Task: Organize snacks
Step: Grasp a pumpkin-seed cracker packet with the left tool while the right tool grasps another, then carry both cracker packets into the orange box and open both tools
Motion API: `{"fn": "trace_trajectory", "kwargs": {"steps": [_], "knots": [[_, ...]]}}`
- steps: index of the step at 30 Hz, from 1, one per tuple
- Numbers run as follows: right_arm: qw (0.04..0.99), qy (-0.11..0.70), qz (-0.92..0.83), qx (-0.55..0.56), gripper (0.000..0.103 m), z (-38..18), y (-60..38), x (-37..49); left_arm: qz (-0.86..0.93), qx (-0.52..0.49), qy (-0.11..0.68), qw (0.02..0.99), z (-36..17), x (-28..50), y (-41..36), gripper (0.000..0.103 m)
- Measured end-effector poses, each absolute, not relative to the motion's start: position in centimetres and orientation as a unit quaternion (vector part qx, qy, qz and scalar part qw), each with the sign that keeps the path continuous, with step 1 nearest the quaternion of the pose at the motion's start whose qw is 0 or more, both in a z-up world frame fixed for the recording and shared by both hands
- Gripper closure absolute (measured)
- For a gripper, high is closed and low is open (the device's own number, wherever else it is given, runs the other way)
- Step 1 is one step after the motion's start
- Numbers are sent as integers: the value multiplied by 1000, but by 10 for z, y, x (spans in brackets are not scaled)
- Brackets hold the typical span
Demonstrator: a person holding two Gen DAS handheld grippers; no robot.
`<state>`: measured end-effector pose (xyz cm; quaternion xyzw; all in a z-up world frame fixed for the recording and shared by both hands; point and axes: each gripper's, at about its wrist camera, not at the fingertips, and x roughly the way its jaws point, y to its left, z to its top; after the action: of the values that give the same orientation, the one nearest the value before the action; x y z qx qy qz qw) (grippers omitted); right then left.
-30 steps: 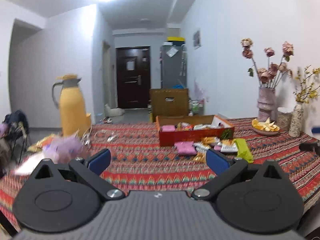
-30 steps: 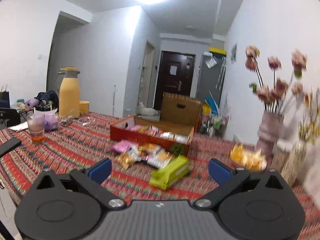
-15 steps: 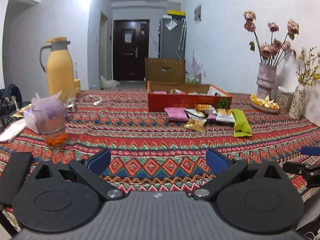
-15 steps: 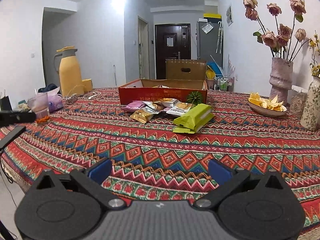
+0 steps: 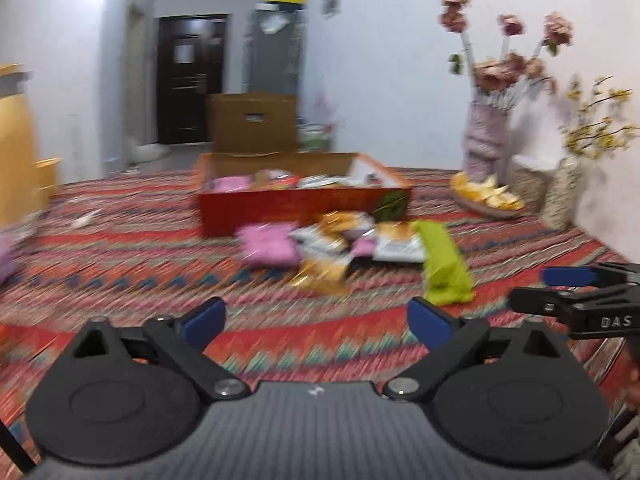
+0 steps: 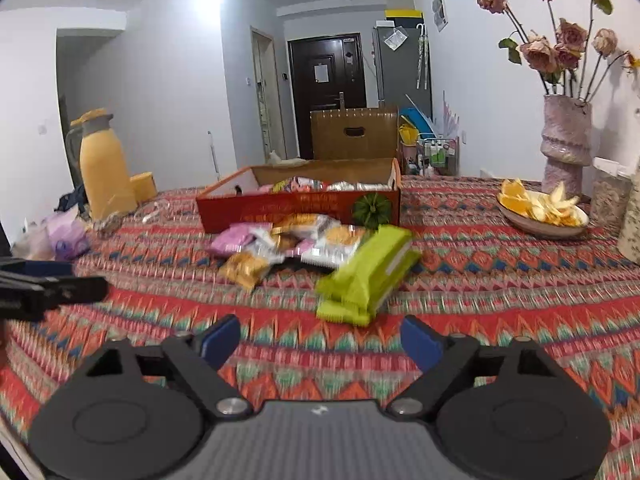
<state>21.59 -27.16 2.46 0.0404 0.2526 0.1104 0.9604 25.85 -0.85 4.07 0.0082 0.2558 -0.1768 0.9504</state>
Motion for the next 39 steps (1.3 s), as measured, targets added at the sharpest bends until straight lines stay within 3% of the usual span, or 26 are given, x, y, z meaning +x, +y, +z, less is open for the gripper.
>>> {"fn": "trace_trajectory", "kwargs": {"steps": [2,7,11,15,17,18,22,25,27,29,32,39], "knots": [[960,252,118,44,25,30,-274,239,-180,24,278,943,34,292,-22,18],[954,266,131,49,25,30,-273,312,-184,71,292,936,6,367,-58,18],[937,307,146,79,30,14,-267,377,-186,77,309,930,-14,396,-71,27],[944,310,109,31,34,-1,-248,413,-185,79,296,934,-24,401,-74,34],[943,320,92,22,37,-6,-241,424,-197,74,302,930,-27,401,-72,56],[942,325,86,11,38,-9,-238,429,-199,71,313,926,-27,403,-73,58],[940,333,75,-14,44,-17,-239,429,-195,69,320,925,-27,393,-65,57],[938,334,89,8,48,-15,-251,429,-201,59,320,924,-28,390,-62,49],[939,332,89,17,48,-16,-254,435,-199,60,320,924,-27,391,-61,49],[941,328,89,12,52,-17,-252,438,-194,61,321,925,-26,390,-60,59],[942,323,91,8,56,-16,-248,436,-191,50,335,921,-16,381,-55,60],[954,283,99,-7,57,11,-245,371,-176,-19,304,936,21,305,-18,60]]}}
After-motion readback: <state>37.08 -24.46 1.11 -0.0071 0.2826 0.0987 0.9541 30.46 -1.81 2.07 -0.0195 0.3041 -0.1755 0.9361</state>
